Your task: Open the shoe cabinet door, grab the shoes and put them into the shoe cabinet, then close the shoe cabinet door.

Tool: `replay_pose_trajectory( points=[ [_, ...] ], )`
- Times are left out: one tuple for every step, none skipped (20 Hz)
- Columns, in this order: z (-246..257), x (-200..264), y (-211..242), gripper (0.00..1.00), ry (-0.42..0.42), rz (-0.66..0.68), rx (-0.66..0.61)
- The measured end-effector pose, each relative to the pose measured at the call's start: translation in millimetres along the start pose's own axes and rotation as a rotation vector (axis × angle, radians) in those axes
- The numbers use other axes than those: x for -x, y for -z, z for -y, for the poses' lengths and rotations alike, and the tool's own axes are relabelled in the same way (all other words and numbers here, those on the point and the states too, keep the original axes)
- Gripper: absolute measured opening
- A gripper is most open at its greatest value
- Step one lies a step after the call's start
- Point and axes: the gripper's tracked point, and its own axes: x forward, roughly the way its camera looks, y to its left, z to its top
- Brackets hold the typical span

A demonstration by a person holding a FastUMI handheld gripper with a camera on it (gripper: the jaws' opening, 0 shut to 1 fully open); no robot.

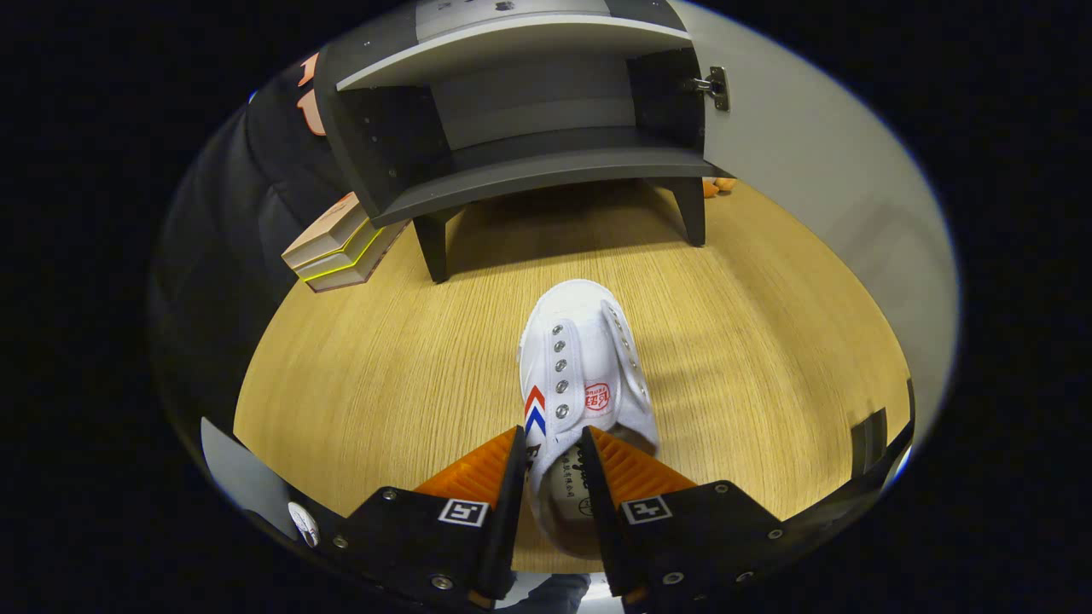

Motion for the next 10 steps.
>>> replay_pose_trajectory(
  points=[
    [0,-1,0,0.44,-0.001,0.002,-0.008],
    [1,-1,0,0.44,-0.002,-0.001,-0.012],
    [0,0,3,0.44,-0.002,-0.011,-0.010],
    [0,1,5,0.44,-0.004,-0.016,-0.004],
    [0,1,7,0.43,-0.003,-0.021,0.002],
    [0,0,11,0.43,-0.002,-0.035,0.009],
    [-1,-1,12,0.43,-0.006,-0.035,0.011],
    [-3,-4,10,0.43,-0.010,-0.031,0.007],
    [-2,-8,8,0.43,-0.008,-0.026,0.006],
    [0,-13,6,0.42,0.004,-0.019,-0.002]
  ],
)
